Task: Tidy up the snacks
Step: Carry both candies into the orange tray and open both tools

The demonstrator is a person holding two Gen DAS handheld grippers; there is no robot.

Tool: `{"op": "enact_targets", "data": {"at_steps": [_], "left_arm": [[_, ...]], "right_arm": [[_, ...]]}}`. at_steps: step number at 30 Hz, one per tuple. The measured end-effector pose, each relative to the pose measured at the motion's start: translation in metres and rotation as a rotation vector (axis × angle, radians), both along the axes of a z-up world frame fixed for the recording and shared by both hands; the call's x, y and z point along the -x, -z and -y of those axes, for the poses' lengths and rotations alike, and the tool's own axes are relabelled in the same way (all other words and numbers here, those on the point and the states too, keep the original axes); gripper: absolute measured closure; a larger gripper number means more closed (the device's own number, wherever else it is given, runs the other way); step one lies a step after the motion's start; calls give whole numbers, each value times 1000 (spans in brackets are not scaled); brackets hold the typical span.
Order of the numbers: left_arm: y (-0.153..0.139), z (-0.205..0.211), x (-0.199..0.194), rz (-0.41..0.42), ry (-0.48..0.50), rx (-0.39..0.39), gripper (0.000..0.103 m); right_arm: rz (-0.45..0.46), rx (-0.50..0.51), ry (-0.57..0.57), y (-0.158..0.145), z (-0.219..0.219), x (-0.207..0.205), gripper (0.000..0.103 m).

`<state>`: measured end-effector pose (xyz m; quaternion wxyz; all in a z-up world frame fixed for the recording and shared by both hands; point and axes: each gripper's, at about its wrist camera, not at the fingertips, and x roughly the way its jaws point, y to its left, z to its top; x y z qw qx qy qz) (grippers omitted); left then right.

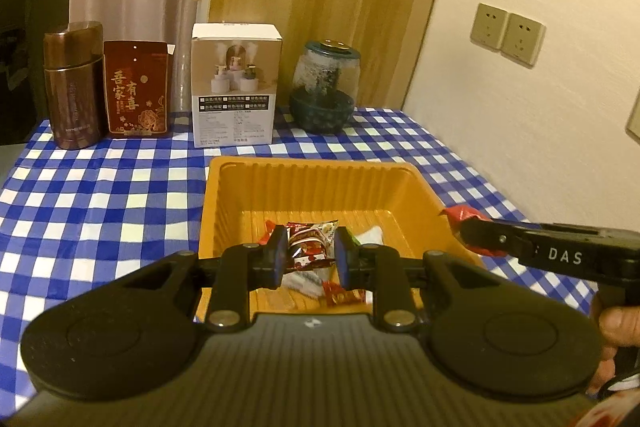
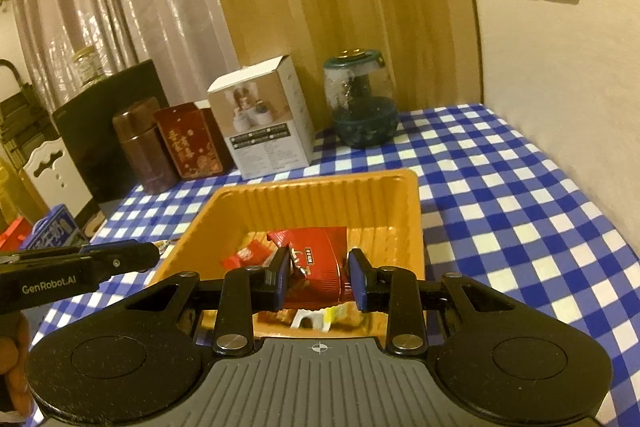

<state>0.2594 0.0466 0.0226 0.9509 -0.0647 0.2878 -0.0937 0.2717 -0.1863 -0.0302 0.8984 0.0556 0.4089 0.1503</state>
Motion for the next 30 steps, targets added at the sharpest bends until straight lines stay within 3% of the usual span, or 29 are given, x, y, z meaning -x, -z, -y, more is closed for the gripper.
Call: {"op": "enact_targets", "data": {"at_steps": [11,12,14,30], "left_arm": [[18,1,-36,-36,13,-11,79],[20,0,-38,-43,15,-8,64],[22,-2,-39,-41,0,-15,49],[27,-12,-38,-76,-39,-57,49]], "right_arm": [[-33,6,45,22,3,-27,71],[-35,6,44,23,3,-28,71],[-41,6,45,25,3,-29,71],[-41,-3,62,25,3,-31,71]]}}
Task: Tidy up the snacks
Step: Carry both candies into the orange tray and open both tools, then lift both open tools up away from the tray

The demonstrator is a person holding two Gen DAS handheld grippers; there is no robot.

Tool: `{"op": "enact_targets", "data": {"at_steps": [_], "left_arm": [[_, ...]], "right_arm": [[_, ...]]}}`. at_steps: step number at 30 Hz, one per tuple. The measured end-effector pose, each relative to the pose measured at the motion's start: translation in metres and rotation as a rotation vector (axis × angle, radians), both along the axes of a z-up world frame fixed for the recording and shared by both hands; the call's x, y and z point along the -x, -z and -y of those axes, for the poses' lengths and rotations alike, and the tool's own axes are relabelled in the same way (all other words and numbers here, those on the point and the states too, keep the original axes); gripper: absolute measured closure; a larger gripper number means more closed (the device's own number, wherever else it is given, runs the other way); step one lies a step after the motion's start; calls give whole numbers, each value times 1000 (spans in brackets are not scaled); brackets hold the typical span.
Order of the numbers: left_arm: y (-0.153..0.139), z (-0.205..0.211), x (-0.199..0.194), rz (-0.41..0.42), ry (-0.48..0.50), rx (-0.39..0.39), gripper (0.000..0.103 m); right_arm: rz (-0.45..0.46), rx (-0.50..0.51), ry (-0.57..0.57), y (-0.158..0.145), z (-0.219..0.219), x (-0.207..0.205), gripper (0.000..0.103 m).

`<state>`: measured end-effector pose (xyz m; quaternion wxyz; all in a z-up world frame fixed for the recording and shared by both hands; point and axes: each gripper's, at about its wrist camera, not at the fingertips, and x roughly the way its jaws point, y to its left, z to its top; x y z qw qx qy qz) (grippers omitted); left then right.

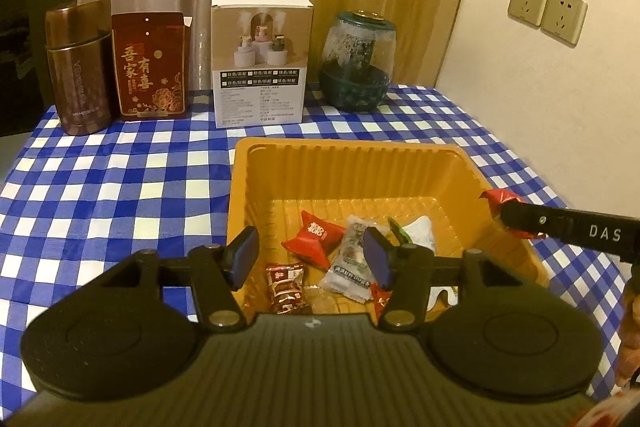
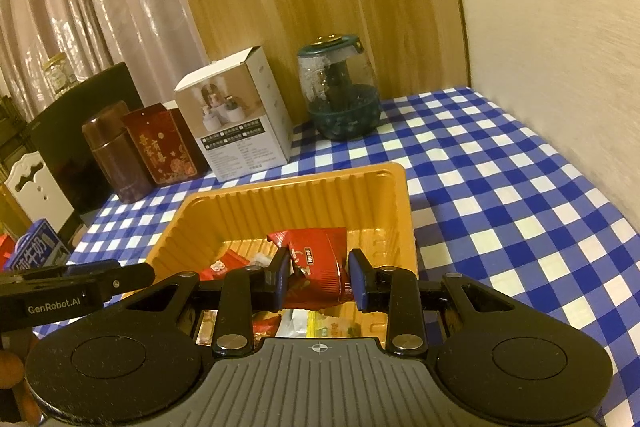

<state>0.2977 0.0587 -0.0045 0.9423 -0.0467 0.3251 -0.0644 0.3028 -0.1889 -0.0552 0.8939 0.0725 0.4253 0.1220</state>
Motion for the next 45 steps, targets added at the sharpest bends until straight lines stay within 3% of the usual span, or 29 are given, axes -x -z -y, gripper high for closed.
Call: {"op": "enact_targets", "data": {"at_steps": [17,19,20,21,29,45], "left_arm": [[2,2,0,-19,5,-7,49],[2,1,0,-22,6,-8,49],[2,1,0,-21,6,-10,49],[2,1,1,-20,6,-11,49],[3,0,0,-21,7,-12,49],[1,3,4,-19,14,-23,47]], "right_arm": [[30,-7,2,-3,-4,-2,70],[32,-13,1,-3,-6,-3,60],[33,-18,10,-3,-5,-3,46],[38,-23,25,-3,-3,-3,40],[21,-47,86,-4,12,-6,40],[43,-44,97,-12,16,1,40]]}}
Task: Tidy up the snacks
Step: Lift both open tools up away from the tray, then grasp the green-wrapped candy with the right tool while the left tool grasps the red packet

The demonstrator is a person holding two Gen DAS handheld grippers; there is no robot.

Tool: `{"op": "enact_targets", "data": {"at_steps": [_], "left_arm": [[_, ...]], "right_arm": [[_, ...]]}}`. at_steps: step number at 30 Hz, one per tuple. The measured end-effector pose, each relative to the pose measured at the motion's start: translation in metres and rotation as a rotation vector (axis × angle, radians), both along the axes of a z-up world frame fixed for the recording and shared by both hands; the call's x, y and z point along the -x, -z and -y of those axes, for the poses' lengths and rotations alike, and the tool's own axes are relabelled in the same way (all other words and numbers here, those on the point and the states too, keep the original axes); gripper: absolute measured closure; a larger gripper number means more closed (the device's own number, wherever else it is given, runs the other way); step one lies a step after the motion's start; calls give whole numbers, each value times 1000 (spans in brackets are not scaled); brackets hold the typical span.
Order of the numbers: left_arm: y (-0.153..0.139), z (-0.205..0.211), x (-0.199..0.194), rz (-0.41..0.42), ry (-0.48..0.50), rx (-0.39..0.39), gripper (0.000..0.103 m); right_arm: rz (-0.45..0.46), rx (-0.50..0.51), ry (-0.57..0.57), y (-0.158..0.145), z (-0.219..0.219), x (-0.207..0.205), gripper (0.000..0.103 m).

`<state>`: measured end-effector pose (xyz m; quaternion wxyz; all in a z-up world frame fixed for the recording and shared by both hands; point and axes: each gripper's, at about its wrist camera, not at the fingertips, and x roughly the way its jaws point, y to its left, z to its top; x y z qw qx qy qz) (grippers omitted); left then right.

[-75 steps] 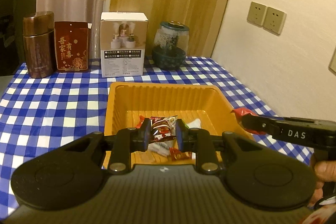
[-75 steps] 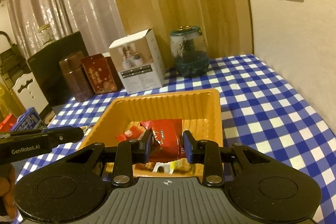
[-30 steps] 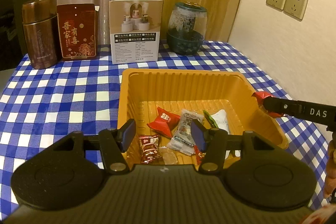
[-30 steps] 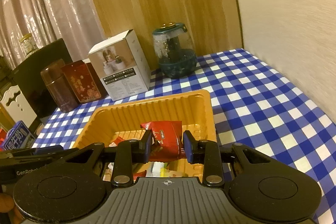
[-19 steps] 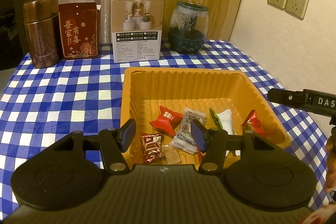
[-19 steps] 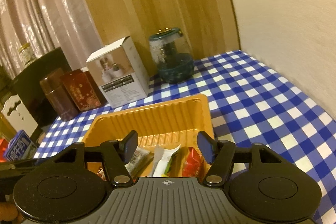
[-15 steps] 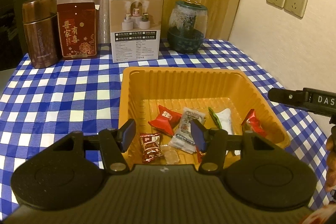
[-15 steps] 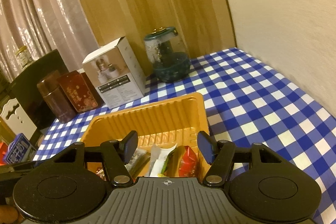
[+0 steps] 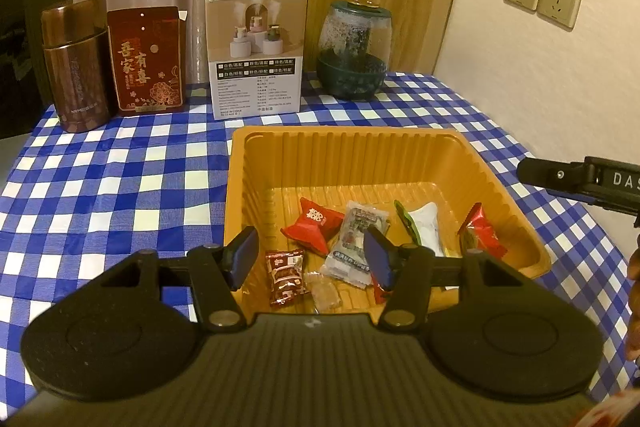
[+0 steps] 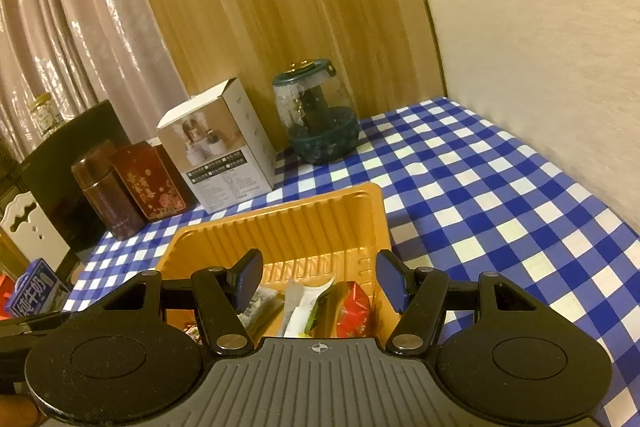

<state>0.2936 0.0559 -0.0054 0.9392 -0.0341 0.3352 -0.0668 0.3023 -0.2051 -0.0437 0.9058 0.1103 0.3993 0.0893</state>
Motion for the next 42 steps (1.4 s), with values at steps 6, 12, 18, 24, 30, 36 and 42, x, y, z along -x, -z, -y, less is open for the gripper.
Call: {"op": "enact_targets", "data": {"at_steps": [6,12,18,24,30,36,42], "left_arm": [[-5,-4,13,16,-13,8,38],[-8,-8,31,16,-24,10,34],[-11,-15,60,22,-33,21,32],[-12,-21,85,9,-44,37,31],[-9,-12,107,-9,-16,33,30],[3,8,120,-45,63,-17,30],[17,17,119,-83,94,-50,30]], "right_arm": [[16,3,18,-8,6,10,40],[22,14,38,-16,15,28,40],[12,22,56,-22,24,52,40],[-3,31,22,-28,20,80,40],[-39,42,-21,-25,12,107,40],[-102,105,-139,-10,-5,125,40],[-125,169,-246,5,-19,132,40]]}}
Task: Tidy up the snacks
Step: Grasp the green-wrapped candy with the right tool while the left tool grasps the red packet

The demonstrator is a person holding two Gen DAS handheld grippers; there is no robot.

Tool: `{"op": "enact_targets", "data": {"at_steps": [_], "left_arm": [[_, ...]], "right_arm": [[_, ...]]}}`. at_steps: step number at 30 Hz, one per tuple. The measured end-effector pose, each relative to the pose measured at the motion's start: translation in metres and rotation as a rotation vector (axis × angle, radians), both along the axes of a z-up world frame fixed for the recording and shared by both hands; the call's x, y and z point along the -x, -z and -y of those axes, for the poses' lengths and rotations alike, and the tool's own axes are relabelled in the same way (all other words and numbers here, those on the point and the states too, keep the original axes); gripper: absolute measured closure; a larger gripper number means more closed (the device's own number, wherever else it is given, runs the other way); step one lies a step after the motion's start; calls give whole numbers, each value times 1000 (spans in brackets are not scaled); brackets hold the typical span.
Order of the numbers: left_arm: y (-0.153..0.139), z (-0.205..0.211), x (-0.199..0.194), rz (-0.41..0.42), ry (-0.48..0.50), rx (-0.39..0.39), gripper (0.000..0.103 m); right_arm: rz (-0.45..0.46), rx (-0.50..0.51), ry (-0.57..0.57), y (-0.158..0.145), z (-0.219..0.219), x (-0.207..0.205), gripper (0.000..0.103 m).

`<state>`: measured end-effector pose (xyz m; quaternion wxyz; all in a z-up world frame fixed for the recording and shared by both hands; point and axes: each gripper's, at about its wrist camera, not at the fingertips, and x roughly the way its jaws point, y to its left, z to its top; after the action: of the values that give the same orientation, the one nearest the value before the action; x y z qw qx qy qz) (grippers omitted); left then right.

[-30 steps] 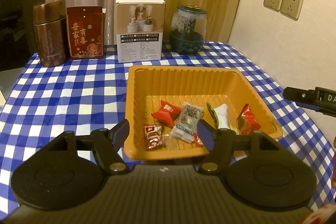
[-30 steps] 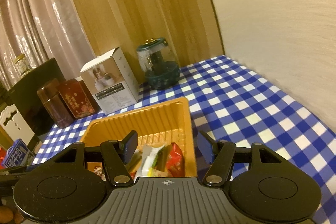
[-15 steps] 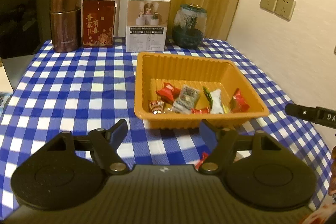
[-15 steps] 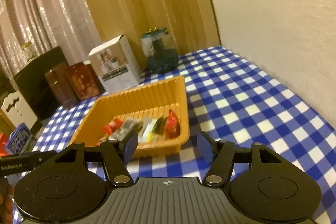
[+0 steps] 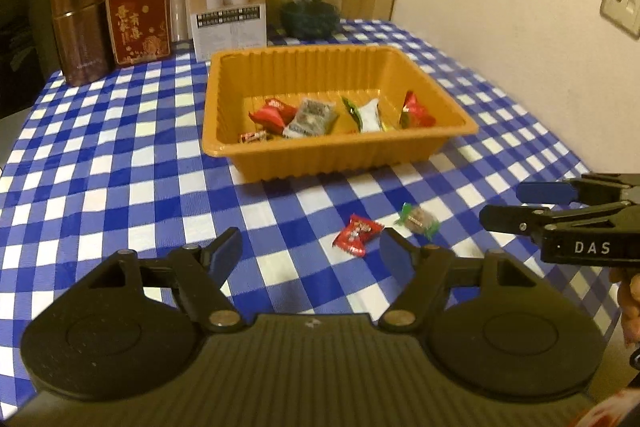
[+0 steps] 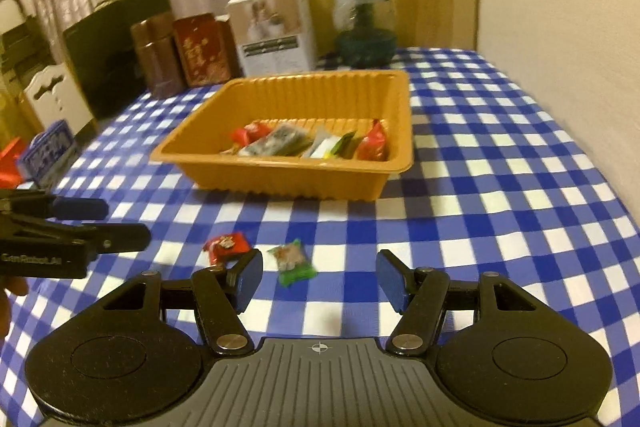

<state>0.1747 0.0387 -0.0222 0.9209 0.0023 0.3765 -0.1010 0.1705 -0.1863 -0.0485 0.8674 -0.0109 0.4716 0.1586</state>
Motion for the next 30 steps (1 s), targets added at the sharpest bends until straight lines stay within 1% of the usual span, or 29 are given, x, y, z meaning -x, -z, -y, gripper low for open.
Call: {"op": "enact_targets", "data": {"at_steps": [4,8,10,14,19,20,21,23,27,30], "left_arm": [[8,0,-4,-13,7,7,30],[15,1,-9,-7,2,-34,30],[19,1,-13,-12,2,-42,30],[22,-1,-19,-24,5,-34,30],[24,-1,-24,-43,9,-4,31],[25,-1,-25,-49,10,3,31],[26,-1,-26,-53,12,6,31],[26,0,-27,-56,20,3,31],[29,3,-30,-59,30,-20,31],[30,4,-32,-65,35,-15,32]], "right_arm": [[-30,15,-30,11,-5,-2,40],[-44,30,-55,19,-9,-7,40],[-47,27,-70,21,-11,-10,40],[-43,40,-103,28,-16,-18,41],[-48,31,-135,35,-24,-26,41],[-51,28,-140,38,-26,-28,43],[-54,28,-145,40,-27,-29,50],[-62,37,-156,45,-29,-32,54],[-73,48,-165,54,-31,-36,57],[-75,50,-171,58,-32,-39,60]]}}
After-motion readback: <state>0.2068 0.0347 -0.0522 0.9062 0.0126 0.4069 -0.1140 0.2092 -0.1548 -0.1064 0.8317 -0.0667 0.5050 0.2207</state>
